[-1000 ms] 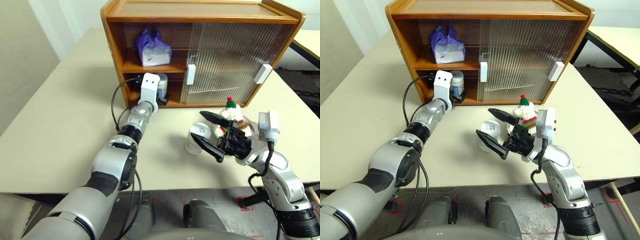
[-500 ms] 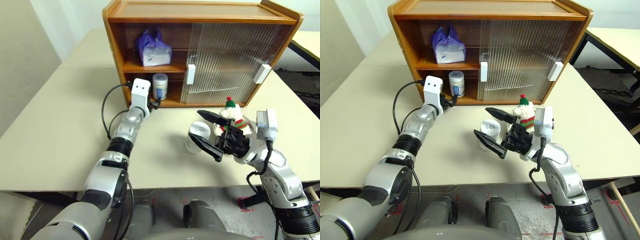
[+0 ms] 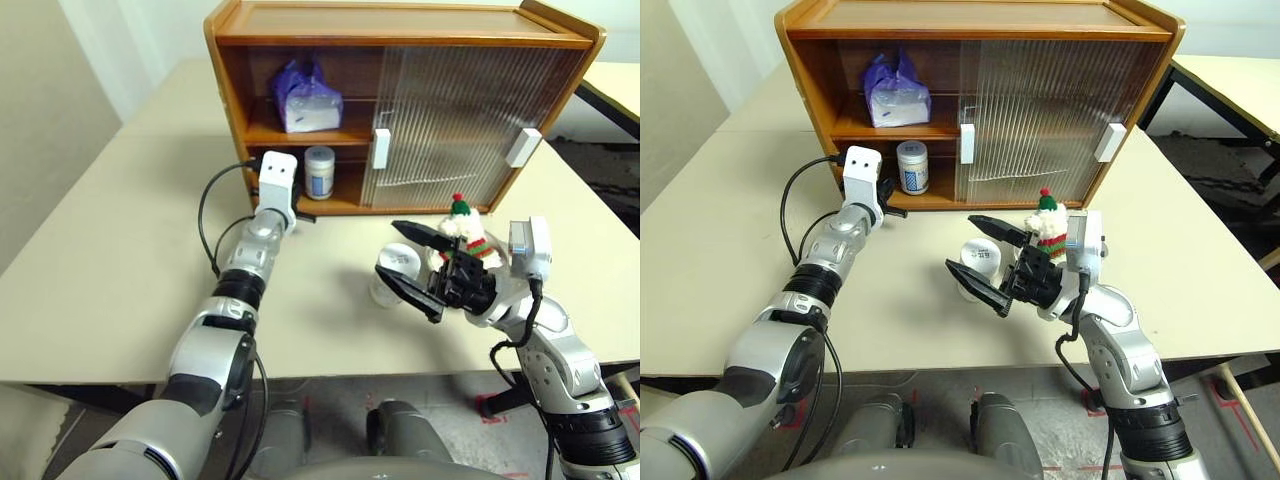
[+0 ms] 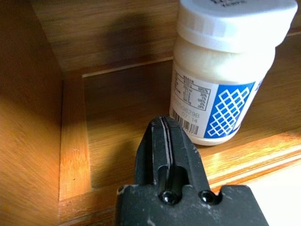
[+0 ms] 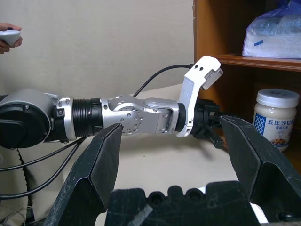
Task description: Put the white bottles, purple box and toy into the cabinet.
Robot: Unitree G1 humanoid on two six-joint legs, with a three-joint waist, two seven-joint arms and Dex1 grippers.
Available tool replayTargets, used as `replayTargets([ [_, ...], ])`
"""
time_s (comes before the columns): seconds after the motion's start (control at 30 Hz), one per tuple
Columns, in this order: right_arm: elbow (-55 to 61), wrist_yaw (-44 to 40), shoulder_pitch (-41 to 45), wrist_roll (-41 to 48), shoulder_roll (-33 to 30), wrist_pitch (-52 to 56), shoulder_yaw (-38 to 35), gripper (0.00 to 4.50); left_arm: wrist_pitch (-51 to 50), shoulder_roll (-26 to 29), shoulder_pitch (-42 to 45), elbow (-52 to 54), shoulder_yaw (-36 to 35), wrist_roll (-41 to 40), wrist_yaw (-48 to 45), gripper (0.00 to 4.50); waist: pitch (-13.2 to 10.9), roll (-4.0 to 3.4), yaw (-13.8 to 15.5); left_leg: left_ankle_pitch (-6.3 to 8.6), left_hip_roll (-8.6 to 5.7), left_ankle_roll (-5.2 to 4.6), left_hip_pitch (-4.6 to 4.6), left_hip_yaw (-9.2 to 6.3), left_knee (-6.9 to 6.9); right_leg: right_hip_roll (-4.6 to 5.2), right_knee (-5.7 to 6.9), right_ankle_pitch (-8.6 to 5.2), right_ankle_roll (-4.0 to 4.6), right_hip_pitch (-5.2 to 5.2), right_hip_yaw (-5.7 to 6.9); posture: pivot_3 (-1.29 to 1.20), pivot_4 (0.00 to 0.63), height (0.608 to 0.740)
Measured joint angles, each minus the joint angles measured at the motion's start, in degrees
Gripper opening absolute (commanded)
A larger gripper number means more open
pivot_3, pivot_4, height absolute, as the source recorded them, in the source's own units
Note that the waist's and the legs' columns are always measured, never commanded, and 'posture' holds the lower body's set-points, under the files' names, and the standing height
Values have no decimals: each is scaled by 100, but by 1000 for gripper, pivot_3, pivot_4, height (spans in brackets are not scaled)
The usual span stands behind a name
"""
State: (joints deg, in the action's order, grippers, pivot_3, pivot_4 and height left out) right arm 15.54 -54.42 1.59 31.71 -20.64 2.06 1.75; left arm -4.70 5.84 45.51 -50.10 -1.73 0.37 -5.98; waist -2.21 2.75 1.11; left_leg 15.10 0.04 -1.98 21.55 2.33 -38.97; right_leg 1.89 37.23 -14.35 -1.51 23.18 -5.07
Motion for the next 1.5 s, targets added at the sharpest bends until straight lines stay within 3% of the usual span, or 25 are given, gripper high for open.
replayTargets([
  [0.6,1,2,-48,-44,4,-13,19,4500,394,-89,612,-815,45,194,909,29,1,2,-8,0,-4,1,-4,0,0,-1,3,-1,-5,1,-1,57,0,740],
  [0.93,4,42,-86,-49,13,-18,41,4500,549,-268,1006,-1613,47,195,541,29,1,2,-10,0,-8,1,2,1,0,-2,-1,-4,-10,3,-2,38,0,740],
  [1.5,28,118,-142,-49,3,-18,40,4500,732,-471,1293,-2009,64,211,151,29,1,2,-19,-1,-11,0,3,1,0,-2,-1,-5,-13,2,-3,20,0,740],
])
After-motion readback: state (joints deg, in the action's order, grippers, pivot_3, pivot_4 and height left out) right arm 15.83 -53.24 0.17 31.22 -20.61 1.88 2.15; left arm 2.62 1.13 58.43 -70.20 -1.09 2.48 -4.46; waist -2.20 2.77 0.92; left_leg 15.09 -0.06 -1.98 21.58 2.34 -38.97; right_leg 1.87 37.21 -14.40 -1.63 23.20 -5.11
